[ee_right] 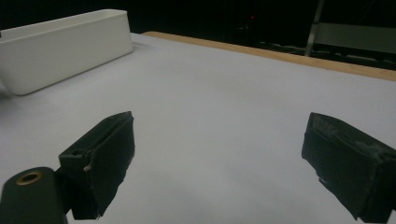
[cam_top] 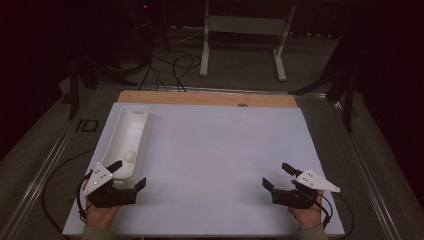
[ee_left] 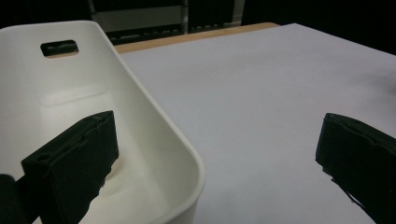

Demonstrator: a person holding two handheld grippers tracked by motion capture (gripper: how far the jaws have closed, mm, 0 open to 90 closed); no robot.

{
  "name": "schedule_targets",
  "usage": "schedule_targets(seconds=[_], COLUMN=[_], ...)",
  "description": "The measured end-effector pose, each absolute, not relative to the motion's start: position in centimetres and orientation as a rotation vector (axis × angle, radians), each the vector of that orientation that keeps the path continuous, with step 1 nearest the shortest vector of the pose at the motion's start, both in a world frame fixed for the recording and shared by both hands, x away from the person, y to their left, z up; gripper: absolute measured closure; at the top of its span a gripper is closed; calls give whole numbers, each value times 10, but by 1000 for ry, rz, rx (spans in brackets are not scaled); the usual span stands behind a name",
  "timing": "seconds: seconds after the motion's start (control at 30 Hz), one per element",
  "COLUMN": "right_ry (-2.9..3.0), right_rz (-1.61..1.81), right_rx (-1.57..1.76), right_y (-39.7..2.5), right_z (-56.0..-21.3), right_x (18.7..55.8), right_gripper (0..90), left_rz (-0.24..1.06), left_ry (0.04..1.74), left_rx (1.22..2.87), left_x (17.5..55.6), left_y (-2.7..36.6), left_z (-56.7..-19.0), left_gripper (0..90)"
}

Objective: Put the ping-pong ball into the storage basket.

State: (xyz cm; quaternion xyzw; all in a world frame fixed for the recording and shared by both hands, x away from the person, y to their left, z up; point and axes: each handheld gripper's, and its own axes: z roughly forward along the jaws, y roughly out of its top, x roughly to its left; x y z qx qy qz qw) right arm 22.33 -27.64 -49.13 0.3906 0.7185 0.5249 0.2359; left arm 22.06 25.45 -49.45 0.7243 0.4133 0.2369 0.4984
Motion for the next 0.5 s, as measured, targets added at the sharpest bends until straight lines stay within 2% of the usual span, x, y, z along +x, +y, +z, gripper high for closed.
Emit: schedule_targets(seconds=[0.5], right_ry=[1951], right_rz=[1456], right_rx=[1060], right_y=[-278], right_z=[-494], right_x=[224], right_gripper=[91], left_rz=[584], left_ry=[1009], left_rx=[1764], left_x=[222], left_y=[255], left_z=[-498], left_gripper=[0])
